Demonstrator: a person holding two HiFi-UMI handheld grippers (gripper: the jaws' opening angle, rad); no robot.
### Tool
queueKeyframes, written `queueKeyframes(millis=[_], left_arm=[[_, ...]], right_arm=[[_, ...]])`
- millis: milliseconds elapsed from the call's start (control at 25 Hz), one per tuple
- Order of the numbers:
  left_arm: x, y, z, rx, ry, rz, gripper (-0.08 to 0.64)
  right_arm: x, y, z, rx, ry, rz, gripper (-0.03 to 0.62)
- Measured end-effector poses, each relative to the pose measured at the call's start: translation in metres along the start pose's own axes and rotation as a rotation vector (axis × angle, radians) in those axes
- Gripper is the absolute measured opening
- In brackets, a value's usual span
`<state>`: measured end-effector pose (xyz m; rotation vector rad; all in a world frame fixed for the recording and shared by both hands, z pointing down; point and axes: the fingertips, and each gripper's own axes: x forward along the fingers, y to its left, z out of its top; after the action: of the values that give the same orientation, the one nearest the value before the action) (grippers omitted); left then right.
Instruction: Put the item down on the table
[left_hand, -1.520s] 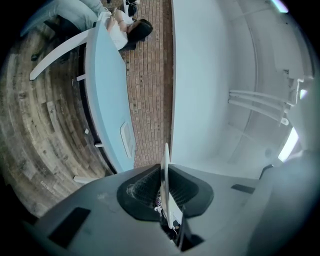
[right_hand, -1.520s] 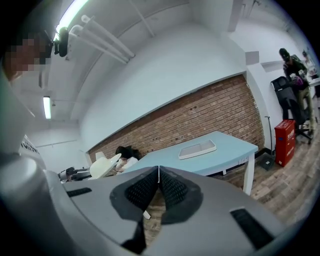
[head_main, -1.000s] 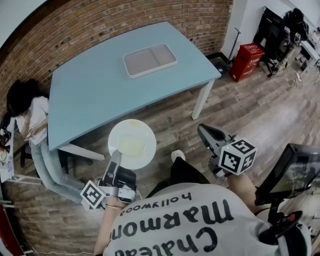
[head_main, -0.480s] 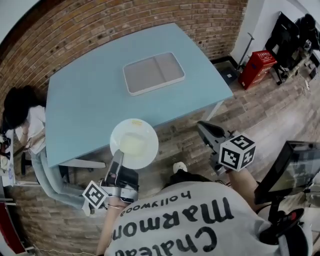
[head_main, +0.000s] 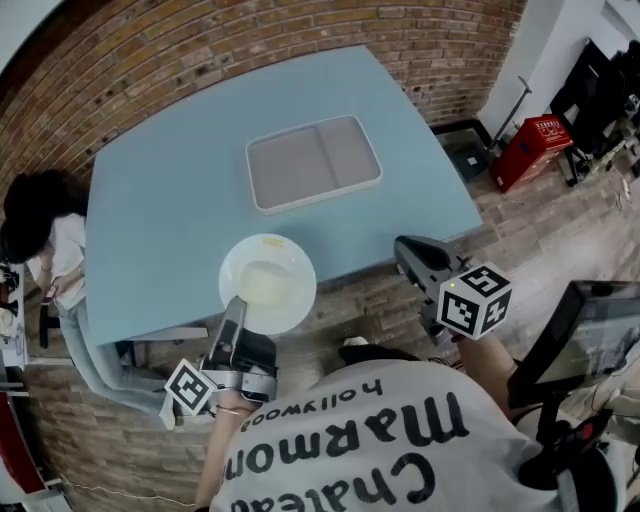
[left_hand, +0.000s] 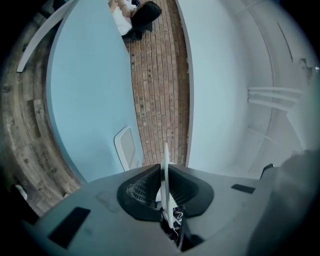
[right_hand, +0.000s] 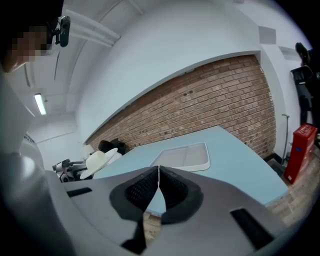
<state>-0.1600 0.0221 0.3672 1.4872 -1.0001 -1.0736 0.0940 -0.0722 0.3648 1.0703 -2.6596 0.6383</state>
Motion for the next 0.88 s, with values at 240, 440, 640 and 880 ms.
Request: queueKeyframes(millis=[240,440,640,880], left_arm=[[0.032,0.013,0.007,0.004,-0.027,0.026,0.029],[0.048,0.024,0.012,0.015,-0.043,0.076,0.029],[0.06,0.028,0.019,0.012,-0.054,0.093,0.029],[0.075,0.029,0.023,0.025,-0.055,0.104,0.029]], right_arm=[[0.027,-0.023,0.009,-0.014,0.023,0.021,0.012],[0.038,-0.041,0.016,-0.002,0.023,0.026,0.012],[0.051,-0.044,0.018,0.015,0.019,0.035,0.012],[0.057,-0.04,0.021,0.019,0.02,0.05,0.012]])
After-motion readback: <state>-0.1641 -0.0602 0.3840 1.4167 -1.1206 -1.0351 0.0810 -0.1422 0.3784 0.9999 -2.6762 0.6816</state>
